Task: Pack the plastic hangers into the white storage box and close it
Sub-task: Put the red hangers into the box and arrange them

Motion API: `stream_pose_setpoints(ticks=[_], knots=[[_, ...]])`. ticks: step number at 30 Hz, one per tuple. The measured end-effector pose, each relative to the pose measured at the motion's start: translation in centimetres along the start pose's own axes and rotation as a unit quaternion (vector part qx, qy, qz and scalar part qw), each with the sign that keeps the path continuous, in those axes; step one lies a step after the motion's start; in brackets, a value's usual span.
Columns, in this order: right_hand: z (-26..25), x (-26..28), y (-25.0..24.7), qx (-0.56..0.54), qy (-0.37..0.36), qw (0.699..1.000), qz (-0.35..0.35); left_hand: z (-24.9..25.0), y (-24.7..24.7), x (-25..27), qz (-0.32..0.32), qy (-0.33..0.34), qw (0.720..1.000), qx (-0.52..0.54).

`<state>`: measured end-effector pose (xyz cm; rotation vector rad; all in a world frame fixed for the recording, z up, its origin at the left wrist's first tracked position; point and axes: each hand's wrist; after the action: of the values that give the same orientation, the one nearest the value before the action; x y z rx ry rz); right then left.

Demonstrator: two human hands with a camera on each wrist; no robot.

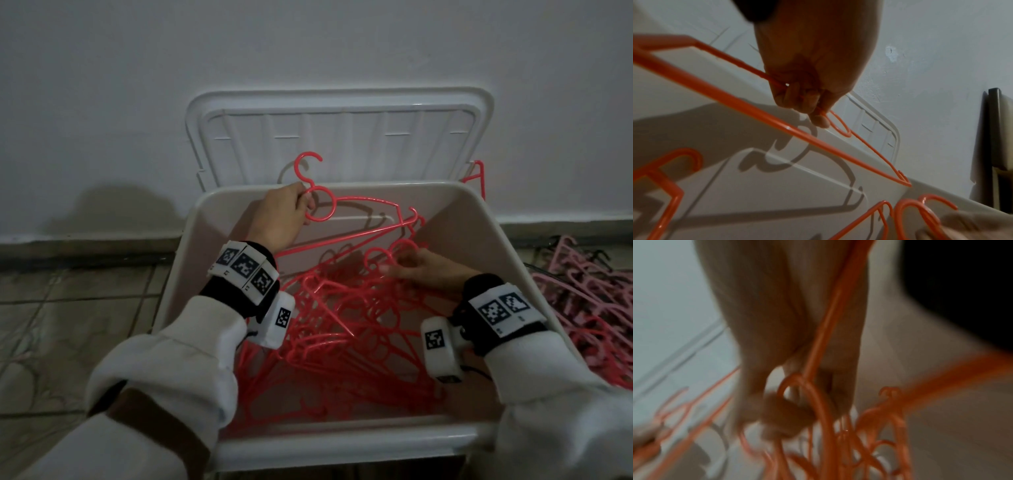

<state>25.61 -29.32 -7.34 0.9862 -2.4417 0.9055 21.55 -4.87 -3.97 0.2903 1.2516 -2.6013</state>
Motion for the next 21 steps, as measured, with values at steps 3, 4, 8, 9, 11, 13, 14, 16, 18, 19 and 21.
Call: stream_pose_setpoints(ticks=[3,4,8,9,11,13,14,16,18,19,21], knots=[[-0.3,-0.1,0.1,-0.064,-0.028,0.995,-0.070,0.0,0.0,0.0,-0.001,0.001,1.000,-0.002],[-0.3,-0.1,0.0,-0.053,-0.036,0.995,-0.074,0.0,0.0,0.0,-0.002,0.000,1.000,-0.003],[-0.5,0.4,-0.2,0.037,-0.059,0.997,-0.011,-0.2,0.2,-0.1,-0.001,-0.006,1.000,-0.011],[-0.5,0.5,-0.4,0.058,-0.062,0.996,0.030,-0.1,0.2,-0.1,-0.001,-0.008,1.000,-0.007],[-0.2,0.6,-0.8,0.128,-0.059,0.984,0.110,0.1,0.2,0.0,-0.009,-0.013,1.000,-0.008],[-0.2,0.6,-1.2,0.219,-0.049,0.962,0.153,0.2,0.4,0.1,-0.019,-0.013,1.000,-0.017],[-0.1,0.5,-1.3,0.228,-0.045,0.959,0.163,0.3,0.4,0.1,-0.023,-0.012,1.000,-0.019],[-0.5,0.7,-1.6,0.226,-0.038,0.959,0.169,0.3,0.3,0.2,-0.023,-0.011,0.999,-0.036],[-0.9,1.1,-1.9,0.246,-0.038,0.949,0.193,0.2,0.4,0.3,-0.024,-0.019,0.998,-0.049],[-1.3,1.5,-1.9,0.267,-0.039,0.939,0.212,0.1,0.4,0.3,-0.022,-0.022,0.998,-0.049],[-2.0,2.0,-1.6,0.334,-0.051,0.906,0.255,0.0,0.6,0.2,-0.022,-0.023,0.998,-0.057]])
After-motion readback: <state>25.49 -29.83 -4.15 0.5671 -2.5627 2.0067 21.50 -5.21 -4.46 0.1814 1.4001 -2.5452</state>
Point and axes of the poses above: each hand's wrist, its own x-axis away from the middle knuckle, its own y-axis out of the palm, z = x × y, and after that the axes turned 7 degrees about y, right-handed
